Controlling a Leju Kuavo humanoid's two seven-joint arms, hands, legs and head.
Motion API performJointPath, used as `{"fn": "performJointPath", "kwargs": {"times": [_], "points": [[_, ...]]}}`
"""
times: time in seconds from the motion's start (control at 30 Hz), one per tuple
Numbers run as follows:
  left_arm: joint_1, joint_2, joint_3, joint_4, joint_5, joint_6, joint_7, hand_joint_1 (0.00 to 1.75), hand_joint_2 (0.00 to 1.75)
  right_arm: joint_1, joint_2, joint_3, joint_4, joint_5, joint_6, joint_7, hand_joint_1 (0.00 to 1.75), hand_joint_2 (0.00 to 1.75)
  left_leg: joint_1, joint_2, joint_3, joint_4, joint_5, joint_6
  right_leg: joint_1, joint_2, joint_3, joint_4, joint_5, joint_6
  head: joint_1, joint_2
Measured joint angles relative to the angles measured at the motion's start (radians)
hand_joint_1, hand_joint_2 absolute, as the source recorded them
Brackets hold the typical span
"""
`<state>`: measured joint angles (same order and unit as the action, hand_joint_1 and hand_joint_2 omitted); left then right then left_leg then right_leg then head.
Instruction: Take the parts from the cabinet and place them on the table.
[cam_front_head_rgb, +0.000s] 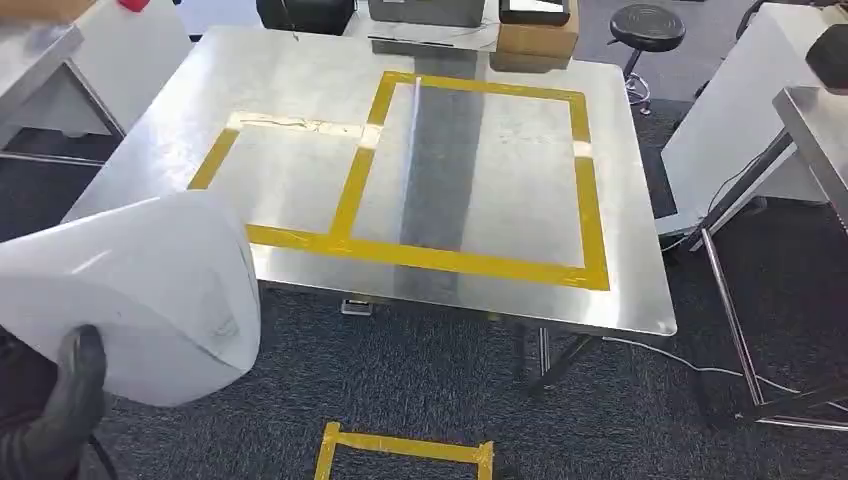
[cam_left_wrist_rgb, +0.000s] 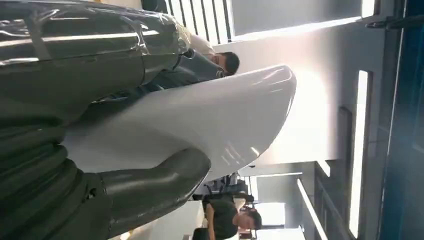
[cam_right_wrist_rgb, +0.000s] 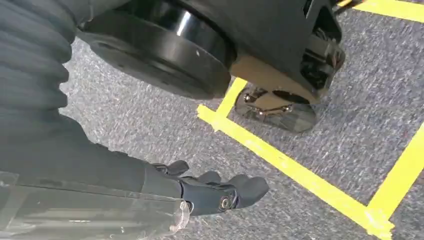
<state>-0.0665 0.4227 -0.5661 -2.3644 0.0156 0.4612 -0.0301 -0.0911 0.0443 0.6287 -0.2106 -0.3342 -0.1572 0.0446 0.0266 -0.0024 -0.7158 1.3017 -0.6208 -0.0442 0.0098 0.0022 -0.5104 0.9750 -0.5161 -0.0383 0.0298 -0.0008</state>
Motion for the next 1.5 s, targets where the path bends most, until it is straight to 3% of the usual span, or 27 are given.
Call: {"fn": "performJointPath", "kwargs": {"times": [0.03, 0.1, 0.17, 0.23, 0.33, 0.43, 0.47, 0.5, 0.57, 0.6, 0.63, 0.67, 0.8, 0.83, 0.87, 0.93, 1.0, 1.03, 1.1, 1.13, 1.17, 1.2, 1.23, 1.33, 1.4, 1.47, 1.5], "points": [[0.0, 0.0, 0.0, 0.0, 0.0, 0.0, 0.0, 1.75, 1.75, 0.001, 0.0, 0.0, 0.0, 0.0, 0.0, 0.0, 0.0, 1.75, 0.001, 0.001, 0.008, -0.042, 0.048, -0.002, -0.002, 0.001, 0.009, 0.004, -0.01, 0.004, -0.005, 0.0], [0.0, 0.0, 0.0, 0.0, 0.0, 0.0, 0.0, 1.75, 1.75, 0.0, 0.002, 0.0, 0.0, 0.0, 0.0, 0.0, 0.0, 1.75, 0.004, 0.007, 0.067, -0.207, 0.163, -0.007, -0.009, 0.004, 0.03, 0.023, -0.039, 0.017, -0.016, 0.0], [0.0, 0.0, 0.0, 0.001, 0.0, 0.0, 0.0, 1.75, 1.75, -0.004, 0.002, 0.0, 0.0, 0.0, 0.0, 0.0, 0.0, 1.75, 0.0, 0.011, 0.088, -0.232, 0.125, 0.003, -0.002, 0.007, 0.024, 0.043, -0.062, 0.033, -0.036, 0.0], [0.002, 0.0, 0.0, -0.001, 0.0, 0.0, 0.0, 1.75, 1.75, -0.003, 0.003, 0.0, 0.0, 0.0, 0.0, 0.0, 0.0, 1.75, -0.005, 0.008, 0.085, -0.222, 0.114, 0.027, -0.002, 0.006, 0.025, 0.033, -0.061, 0.035, -0.02, 0.0], [0.002, 0.0, 0.0, -0.002, 0.0, 0.0, 0.0, 1.75, 1.75, -0.005, 0.002, 0.0, 0.0, 0.0, 0.0, 0.0, 0.0, 1.75, 0.003, 0.007, 0.098, -0.227, 0.105, 0.042, -0.003, 0.003, 0.02, 0.068, -0.088, 0.05, -0.014, 0.0], [0.001, 0.0, 0.0, -0.002, 0.0, 0.0, 0.0, 1.75, 1.75, -0.008, 0.002, 0.0, 0.0, 0.0, 0.0, 0.0, 0.0, 1.75, 0.001, 0.013, 0.113, -0.228, 0.091, 0.05, -0.011, 0.002, -0.106, 0.293, -0.168, 0.064, 0.002, 0.0], [0.002, 0.0, 0.0, -0.001, 0.0, -0.001, 0.0, 1.75, 1.75, -0.006, 0.002, 0.0, 0.0, 0.0, 0.0, 0.0, 0.0, 1.75, 0.001, 0.013, 0.119, -0.228, 0.086, 0.05, -0.01, 0.002, -0.149, 0.352, -0.175, 0.064, 0.006, 0.0], [0.002, -0.001, 0.0, -0.001, 0.0, -0.001, 0.0, 1.75, 1.75, -0.003, 0.002, 0.0, 0.0, 0.0, 0.0, 0.0, 0.0, 1.75, 0.0, 0.012, 0.127, -0.228, 0.08, 0.05, -0.01, 0.002, -0.167, 0.363, -0.156, 0.061, 0.01, 0.0], [0.002, -0.001, 0.0, -0.001, 0.0, -0.001, 0.0, 1.75, 1.75, -0.003, 0.002, 0.0, 0.0, 0.0, 0.0, 0.0, 0.0, 1.75, -0.005, 0.009, 0.148, -0.229, 0.068, 0.049, -0.006, 0.003, -0.148, 0.266, -0.052, 0.046, 0.023, 0.0], [0.0, -0.001, 0.0, -0.001, 0.0, -0.001, 0.0, 1.75, 1.75, -0.002, 0.002, 0.0, 0.0, 0.0, 0.001, 0.0, 0.0, 1.75, -0.009, 0.007, 0.161, -0.23, 0.061, 0.049, -0.003, 0.004, -0.124, 0.179, 0.013, 0.031, 0.027, 0.0], [-0.001, -0.001, 0.0, -0.001, 0.0, -0.001, -0.001, 1.75, 1.75, -0.001, 0.001, 0.0, 0.0, 0.0, 0.002, 0.0, 0.0, 1.75, -0.005, 0.007, 0.164, -0.236, 0.056, 0.049, 0.003, 0.006, -0.103, 0.122, 0.042, 0.011, 0.03, 0.0], [-0.003, -0.001, 0.0, -0.001, 0.0, -0.001, -0.002, 1.75, 1.75, 0.001, -0.005, 0.0, 0.0, 0.0, 0.002, 0.0, 0.0, 1.75, -0.007, 0.003, 0.169, -0.241, 0.057, 0.046, 0.008, 0.005, -0.1, 0.122, 0.035, 0.002, 0.016, 0.0], [-0.005, -0.002, 0.0, -0.002, -0.001, -0.002, -0.003, 1.75, 1.75, 0.0, -0.004, 0.001, 0.0, 0.0, 0.003, 0.0, 0.0, 1.75, 0.001, -0.001, 0.177, -0.271, 0.068, 0.018, 0.017, 0.004, -0.072, 0.051, 0.039, -0.018, 0.037, 0.0], [-0.005, -0.001, 0.0, -0.002, -0.001, -0.003, -0.003, 1.75, 1.75, -0.001, -0.005, 0.0, 0.0, -0.001, 0.003, -0.001, 0.0, 1.75, 0.0, 0.002, 0.174, -0.259, 0.057, 0.018, 0.007, -0.002, -0.041, 0.0, 0.035, -0.009, 0.038, 0.0], [-0.008, -0.001, 0.0, -0.002, -0.002, -0.003, -0.004, 1.75, 1.75, -0.003, -0.004, 0.0, -0.001, -0.001, 0.002, -0.001, 0.0, 1.75, 0.0, 0.0, 0.156, -0.224, 0.033, 0.019, 0.005, 0.001, -0.035, -0.013, 0.039, -0.013, 0.028, 0.0], [-0.007, -0.001, 0.0, 0.0, -0.002, -0.003, -0.004, 1.75, 1.75, -0.005, -0.002, 0.0, -0.001, -0.001, 0.003, -0.001, 0.0, 1.75, 0.001, -0.002, 0.083, -0.089, -0.022, 0.013, 0.002, 0.001, -0.031, -0.012, 0.036, -0.012, 0.012, 0.0], [-0.007, -0.001, 0.0, 0.0, -0.002, -0.003, -0.005, 1.75, 1.75, -0.003, 0.0, 0.001, -0.001, -0.001, 0.003, -0.001, 0.0, 1.75, 0.002, -0.001, 0.025, -0.007, -0.029, 0.005, 0.001, 0.001, -0.027, -0.005, 0.026, -0.006, 0.006, 0.0], [-0.007, -0.001, 0.0, 0.0, -0.002, -0.003, -0.004, 1.75, 1.75, -0.002, 0.0, 0.001, -0.001, -0.001, 0.003, -0.001, 0.0, 1.75, 0.002, 0.001, 0.025, -0.029, 0.004, 0.001, -0.001, 0.001, -0.025, 0.003, 0.019, -0.002, 0.005, 0.0], [-0.007, -0.001, 0.0, 0.0, -0.002, -0.003, -0.004, 1.75, 1.75, -0.003, 0.002, 0.001, -0.001, -0.001, 0.003, -0.001, 0.0, 1.75, 0.005, 0.005, 0.079, -0.168, 0.108, -0.005, -0.009, 0.004, -0.021, 0.026, -0.002, 0.012, -0.003, 0.0], [-0.007, -0.001, 0.0, 0.0, -0.002, -0.003, -0.005, 1.75, 1.75, -0.003, 0.002, 0.0, -0.001, -0.001, 0.003, -0.001, 0.0, 1.75, 0.006, 0.007, 0.102, -0.219, 0.118, -0.009, -0.011, 0.004, -0.021, 0.041, -0.015, 0.02, -0.007, 0.0], [-0.008, -0.001, 0.0, 0.002, -0.002, -0.003, -0.003, 1.75, 1.75, -0.006, 0.001, 0.0, 0.0, -0.001, 0.003, -0.001, 0.0, 1.75, 0.0, 0.008, 0.107, -0.222, 0.1, -0.009, -0.003, 0.006, -0.029, 0.055, -0.023, 0.029, -0.023, 0.0], [-0.008, 0.0, 0.0, 0.0, -0.002, -0.003, -0.004, 1.75, 1.75, -0.006, 0.002, 0.001, 0.0, -0.001, 0.004, -0.001, 0.0, 1.75, 0.003, 0.007, 0.105, -0.221, 0.098, 0.012, -0.002, 0.009, -0.034, 0.061, -0.026, 0.031, -0.023, 0.0], [-0.005, -0.001, 0.0, 0.0, -0.003, -0.003, -0.004, 1.75, 1.75, -0.005, 0.002, 0.001, 0.0, -0.001, 0.003, -0.001, 0.0, 1.75, 0.0, 0.006, 0.104, -0.222, 0.097, 0.017, -0.003, 0.007, -0.032, 0.058, -0.025, 0.032, -0.012, 0.0], [-0.007, -0.001, 0.0, -0.001, -0.004, -0.003, -0.005, 1.75, 1.75, -0.005, 0.001, 0.001, 0.0, -0.001, 0.003, -0.001, 0.0, 1.75, 0.006, 0.006, 0.11, -0.227, 0.097, 0.031, -0.006, 0.006, -0.03, 0.069, -0.04, 0.043, -0.011, 0.0], [-0.008, -0.001, 0.0, -0.001, -0.004, -0.003, -0.006, 1.75, 1.75, -0.006, 0.001, 0.001, 0.0, -0.001, 0.003, -0.001, 0.0, 1.75, 0.006, 0.009, 0.112, -0.227, 0.095, 0.038, -0.01, 0.003, -0.074, 0.166, -0.096, 0.056, 0.003, 0.0], [-0.007, -0.001, 0.0, -0.001, -0.004, -0.003, -0.006, 1.75, 1.75, -0.005, 0.002, 0.001, 0.0, -0.001, 0.003, -0.001, 0.0, 1.75, 0.006, 0.012, 0.111, -0.227, 0.093, 0.041, -0.013, 0.003, -0.152, 0.324, -0.16, 0.061, 0.014, 0.0], [-0.007, -0.001, 0.0, -0.001, -0.004, -0.003, -0.006, 1.75, 1.75, -0.003, 0.002, 0.001, 0.0, -0.001, 0.003, -0.001, 0.0, 1.75, 0.005, 0.012, 0.112, -0.227, 0.092, 0.042, -0.013, 0.003, -0.173, 0.36, -0.162, 0.06, 0.02, 0.0]]}}
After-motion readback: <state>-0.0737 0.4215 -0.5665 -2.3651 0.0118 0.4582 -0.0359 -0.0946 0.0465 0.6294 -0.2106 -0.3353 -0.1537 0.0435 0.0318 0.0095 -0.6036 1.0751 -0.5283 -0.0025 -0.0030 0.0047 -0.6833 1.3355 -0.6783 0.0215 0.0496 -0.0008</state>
